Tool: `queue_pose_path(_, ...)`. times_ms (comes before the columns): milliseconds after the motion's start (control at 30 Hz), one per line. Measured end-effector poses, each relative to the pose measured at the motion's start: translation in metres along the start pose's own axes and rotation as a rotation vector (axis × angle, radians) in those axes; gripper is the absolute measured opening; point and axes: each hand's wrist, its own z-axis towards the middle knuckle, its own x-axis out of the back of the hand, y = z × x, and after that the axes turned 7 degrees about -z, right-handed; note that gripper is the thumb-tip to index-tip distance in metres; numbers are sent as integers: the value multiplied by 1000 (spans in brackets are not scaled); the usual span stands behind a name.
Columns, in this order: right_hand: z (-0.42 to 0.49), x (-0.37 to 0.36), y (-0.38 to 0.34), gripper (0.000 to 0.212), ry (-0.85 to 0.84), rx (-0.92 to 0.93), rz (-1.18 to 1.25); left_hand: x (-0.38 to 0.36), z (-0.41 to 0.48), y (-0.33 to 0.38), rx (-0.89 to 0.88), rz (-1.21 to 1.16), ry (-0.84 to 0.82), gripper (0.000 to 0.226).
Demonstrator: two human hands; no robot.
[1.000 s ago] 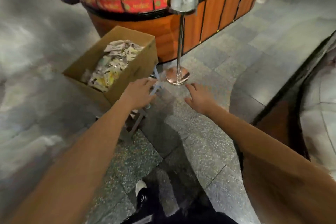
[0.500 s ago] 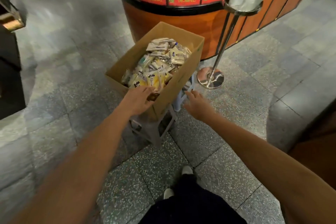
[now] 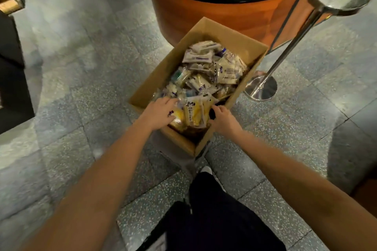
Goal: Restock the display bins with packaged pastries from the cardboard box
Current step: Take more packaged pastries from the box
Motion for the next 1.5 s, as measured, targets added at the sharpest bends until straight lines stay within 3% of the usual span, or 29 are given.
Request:
queue_pose_path(300,64,-4,12,61,-23,-122,83,-5,101,-22,-114,91,-236,70)
queue_pose_path(700,102,-49,10,54,209,-307,173,-53,209,-25,-713,495,-427,84)
queue_pose_path(833,107,-67,2,55,206,-328,125,-77,219,-43,-811,580,-424,82)
queue_pose_path(1067,114,-89,-12,56,194,-429,58,-88,205,-74,-781,527,-382,91)
queue_pose_path(1300,132,-105,-18,60,149,-529,124,-81,204,-105,-753,468,-356,82)
queue_pose_path(1500,131,-118,-26,66,149,-587,106,-54,208,-141,-528,374,-248,83)
